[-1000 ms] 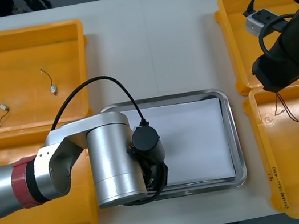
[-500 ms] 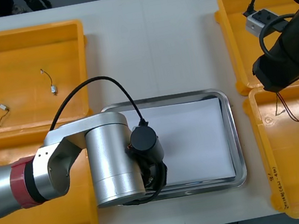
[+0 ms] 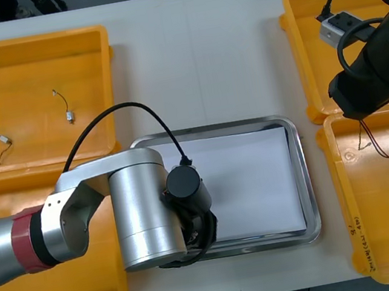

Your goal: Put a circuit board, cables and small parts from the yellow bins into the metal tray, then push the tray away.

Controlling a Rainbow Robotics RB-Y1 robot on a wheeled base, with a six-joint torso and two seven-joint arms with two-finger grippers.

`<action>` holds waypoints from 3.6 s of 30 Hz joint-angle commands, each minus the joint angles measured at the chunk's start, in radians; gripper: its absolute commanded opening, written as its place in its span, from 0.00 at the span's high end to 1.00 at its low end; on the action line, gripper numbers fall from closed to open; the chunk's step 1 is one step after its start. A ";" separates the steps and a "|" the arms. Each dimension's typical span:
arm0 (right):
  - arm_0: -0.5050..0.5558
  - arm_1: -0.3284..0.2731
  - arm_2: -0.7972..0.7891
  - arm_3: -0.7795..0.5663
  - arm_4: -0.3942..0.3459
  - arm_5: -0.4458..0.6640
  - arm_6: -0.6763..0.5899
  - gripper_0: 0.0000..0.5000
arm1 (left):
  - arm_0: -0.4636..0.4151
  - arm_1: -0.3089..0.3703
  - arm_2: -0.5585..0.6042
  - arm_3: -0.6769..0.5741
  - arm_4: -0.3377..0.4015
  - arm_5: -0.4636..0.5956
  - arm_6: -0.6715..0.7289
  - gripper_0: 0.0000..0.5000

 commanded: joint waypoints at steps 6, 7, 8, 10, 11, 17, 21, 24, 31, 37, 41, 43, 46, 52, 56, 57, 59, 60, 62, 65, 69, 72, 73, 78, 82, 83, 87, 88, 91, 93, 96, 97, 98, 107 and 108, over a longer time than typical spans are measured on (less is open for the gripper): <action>-0.035 0.007 0.010 -0.002 0.009 0.005 0.031 1.00 | 0.016 0.029 -0.013 -0.007 -0.030 -0.025 0.078 0.03; -0.035 0.007 0.010 0.000 0.010 0.006 0.031 1.00 | 0.015 0.028 -0.012 -0.007 -0.030 -0.026 0.079 0.00; -0.035 0.007 0.010 -0.002 0.010 0.006 0.031 1.00 | 0.015 0.028 -0.013 -0.007 -0.030 -0.026 0.079 0.00; -0.035 0.007 0.010 -0.002 0.010 0.006 0.031 1.00 | 0.015 0.028 -0.012 -0.007 -0.032 -0.028 0.082 0.00; -0.035 0.007 0.010 -0.002 0.012 0.005 0.031 1.00 | 0.015 0.028 -0.012 -0.007 -0.030 -0.028 0.082 0.00; -0.035 0.007 0.010 -0.002 0.012 0.005 0.031 1.00 | 0.013 0.029 -0.001 -0.009 -0.048 -0.052 0.088 0.00; -0.035 0.007 0.010 0.000 0.012 0.006 0.034 1.00 | 0.013 0.029 0.046 -0.010 -0.035 -0.052 0.084 0.00; -0.035 0.008 0.010 -0.002 0.006 0.005 0.035 1.00 | 0.011 0.028 0.082 -0.012 -0.025 -0.046 0.081 0.00; -0.039 0.050 0.023 -0.011 0.000 0.002 0.040 1.00 | 0.004 0.028 0.171 -0.029 -0.010 -0.012 0.067 0.00; -0.070 0.086 0.120 -0.038 0.044 -0.009 0.034 1.00 | -0.024 0.031 0.252 -0.029 0.037 0.075 0.053 0.00; -0.073 0.122 0.172 -0.060 0.083 -0.020 0.031 1.00 | -0.033 0.035 0.315 -0.032 0.070 0.123 0.041 0.00; -0.073 0.132 0.215 -0.063 0.096 -0.044 0.031 1.00 | -0.039 0.037 0.361 -0.032 0.093 0.155 0.032 0.00; -0.075 0.132 0.263 -0.063 0.096 -0.089 0.043 1.00 | -0.042 0.037 0.412 -0.039 0.106 0.193 0.018 0.00; -0.089 0.142 0.366 -0.066 0.092 -0.143 0.081 1.00 | -0.050 0.055 0.507 -0.045 0.148 0.253 -0.011 0.00; -0.089 0.174 0.395 -0.069 0.122 -0.143 0.196 1.00 | -0.061 0.080 0.583 -0.045 0.189 0.314 -0.073 0.00; -0.087 0.177 0.399 -0.069 0.127 -0.143 0.215 1.00 | -0.061 0.085 0.596 -0.045 0.195 0.322 -0.083 0.00; -0.089 0.191 0.418 -0.069 0.147 -0.143 0.276 1.00 | -0.061 0.105 0.645 -0.045 0.218 0.356 -0.119 0.00; -0.089 0.194 0.425 -0.069 0.153 -0.143 0.295 1.00 | -0.061 0.109 0.657 -0.045 0.225 0.363 -0.128 0.00; -0.087 0.209 0.455 -0.061 0.178 -0.143 0.351 1.00 | -0.061 0.132 0.706 -0.045 0.248 0.393 -0.169 0.00; -0.084 0.232 0.490 -0.052 0.215 -0.141 0.408 1.00 | -0.061 0.155 0.755 -0.044 0.263 0.422 -0.220 0.00; -0.076 0.260 0.528 -0.028 0.259 -0.138 0.451 1.00 | -0.061 0.178 0.810 -0.032 0.283 0.423 -0.275 0.00; -0.059 0.287 0.550 -0.005 0.293 -0.138 0.462 1.00 | -0.061 0.195 0.856 -0.001 0.307 0.423 -0.329 0.00; -0.052 0.297 0.556 0.005 0.302 -0.138 0.465 1.00 | -0.061 0.203 0.872 0.013 0.314 0.423 -0.349 0.00; -0.030 0.324 0.591 0.035 0.340 -0.138 0.482 1.00 | -0.061 0.226 0.909 0.067 0.307 0.423 -0.442 0.00; -0.018 0.333 0.649 0.047 0.428 -0.138 0.486 1.00 | -0.061 0.236 0.941 0.103 0.277 0.423 -0.513 0.00; -0.010 0.335 0.660 0.054 0.443 -0.138 0.486 1.00 | -0.062 0.236 0.958 0.123 0.263 0.423 -0.536 0.00; 0.016 0.338 0.671 0.063 0.457 -0.139 0.486 1.00 | -0.061 0.236 0.998 0.179 0.237 0.423 -0.609 0.00; 0.025 0.338 0.672 0.063 0.457 -0.139 0.486 1.00 | -0.061 0.236 1.007 0.192 0.226 0.423 -0.625 0.00; 0.045 0.338 0.674 0.063 0.468 -0.139 0.489 1.00 | -0.061 0.236 1.025 0.214 0.179 0.423 -0.662 0.00; 0.060 0.340 0.688 0.063 0.492 -0.147 0.491 1.00 | -0.061 0.236 1.033 0.243 0.151 0.423 -0.691 0.00; 0.069 0.341 0.712 0.063 0.531 -0.167 0.486 1.00 | -0.061 0.236 1.051 0.277 0.114 0.423 -0.721 0.00; 0.069 0.343 0.715 0.063 0.535 -0.172 0.485 1.00 | -0.061 0.236 1.056 0.281 0.110 0.423 -0.729 0.00; 0.069 0.344 0.720 0.063 0.546 -0.178 0.485 1.00 | -0.061 0.236 1.065 0.291 0.100 0.423 -0.743 0.00; 0.074 0.378 0.720 0.104 0.564 -0.222 0.474 1.00 | -0.061 0.236 1.128 0.350 0.080 0.423 -0.794 0.00; 0.079 0.381 0.721 0.106 0.570 -0.228 0.473 1.00 | -0.061 0.236 1.128 0.353 0.073 0.423 -0.797 0.00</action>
